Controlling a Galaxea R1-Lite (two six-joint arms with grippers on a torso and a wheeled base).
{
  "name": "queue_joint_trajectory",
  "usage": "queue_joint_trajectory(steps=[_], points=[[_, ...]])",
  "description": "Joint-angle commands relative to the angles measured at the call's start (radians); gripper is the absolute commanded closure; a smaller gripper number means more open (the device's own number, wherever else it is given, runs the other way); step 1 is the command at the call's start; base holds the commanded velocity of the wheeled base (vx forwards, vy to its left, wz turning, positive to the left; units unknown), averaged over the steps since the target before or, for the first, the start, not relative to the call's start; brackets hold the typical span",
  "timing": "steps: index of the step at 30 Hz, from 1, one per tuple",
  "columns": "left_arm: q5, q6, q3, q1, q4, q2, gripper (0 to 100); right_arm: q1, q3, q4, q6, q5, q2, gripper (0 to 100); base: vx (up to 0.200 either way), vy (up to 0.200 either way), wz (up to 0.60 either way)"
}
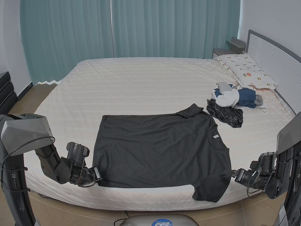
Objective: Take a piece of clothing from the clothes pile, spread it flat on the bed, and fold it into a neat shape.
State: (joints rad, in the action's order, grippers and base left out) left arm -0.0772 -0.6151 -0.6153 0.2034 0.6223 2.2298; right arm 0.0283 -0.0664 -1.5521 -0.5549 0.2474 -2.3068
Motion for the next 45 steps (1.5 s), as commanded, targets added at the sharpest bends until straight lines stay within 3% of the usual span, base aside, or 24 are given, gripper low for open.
queue_joint_trajectory(steps=[1,13,18,27,28,45], points=[[-0.010,-0.043,-0.004,-0.006,0.007,-0.015,100,0.001,-0.095,0.018,0.024,0.004,-0.046,0,0.000,0.000,0.00],[-0.044,-0.051,0.023,-0.013,0.066,-0.019,100,-0.082,-0.240,0.023,0.085,0.035,-0.154,0,0.000,0.000,0.00],[-0.044,-0.049,0.023,-0.013,0.066,-0.019,100,-0.080,-0.259,0.014,0.084,0.102,-0.160,0,0.000,0.000,0.00],[-0.044,-0.051,0.023,-0.015,0.066,-0.019,100,-0.059,-0.300,0.007,0.082,0.105,-0.221,0,0.000,0.000,0.00],[-0.044,-0.051,0.023,-0.015,0.066,-0.019,100,-0.059,-0.306,0.006,0.082,0.105,-0.223,100,0.000,0.000,0.00],[-0.044,-0.051,0.023,-0.015,0.066,-0.019,100,-0.062,-0.512,0.055,0.082,0.096,-0.200,100,0.000,0.000,0.00]])
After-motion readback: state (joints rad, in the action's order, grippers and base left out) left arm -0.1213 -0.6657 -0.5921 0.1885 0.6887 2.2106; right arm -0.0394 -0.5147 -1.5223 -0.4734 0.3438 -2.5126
